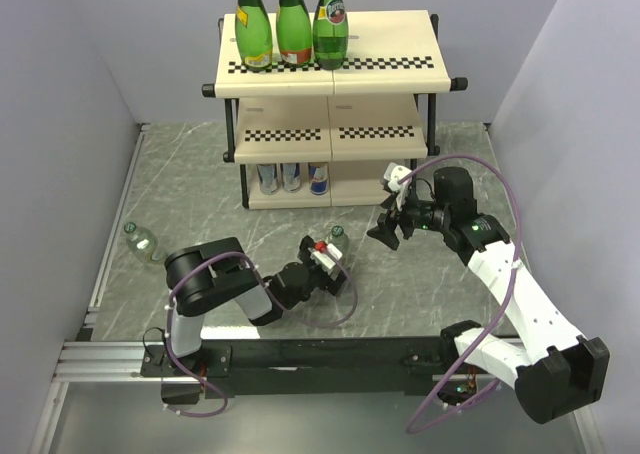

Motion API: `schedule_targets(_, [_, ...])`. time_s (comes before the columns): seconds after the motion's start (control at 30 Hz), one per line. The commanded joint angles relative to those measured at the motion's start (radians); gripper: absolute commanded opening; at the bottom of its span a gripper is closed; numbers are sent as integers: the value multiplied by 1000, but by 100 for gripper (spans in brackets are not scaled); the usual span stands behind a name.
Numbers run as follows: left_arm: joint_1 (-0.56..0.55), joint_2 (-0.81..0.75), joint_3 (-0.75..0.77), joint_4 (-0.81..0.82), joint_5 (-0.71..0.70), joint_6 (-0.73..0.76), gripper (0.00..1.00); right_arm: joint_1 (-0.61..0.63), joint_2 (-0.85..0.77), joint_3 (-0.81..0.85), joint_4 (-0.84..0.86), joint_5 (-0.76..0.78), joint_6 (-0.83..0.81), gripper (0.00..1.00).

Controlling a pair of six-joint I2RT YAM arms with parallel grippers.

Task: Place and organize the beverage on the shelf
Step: Pick up the drink from the center of the board.

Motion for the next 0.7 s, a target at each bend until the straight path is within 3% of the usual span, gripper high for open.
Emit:
schedule_targets(0.0, [-9, 11, 34, 455, -28, 12, 95, -9, 4, 7, 2, -14, -14, 83])
schedule_targets(0.67, [-6, 13, 92, 372, -94, 3, 92, -22, 1, 9, -4, -26, -15, 83])
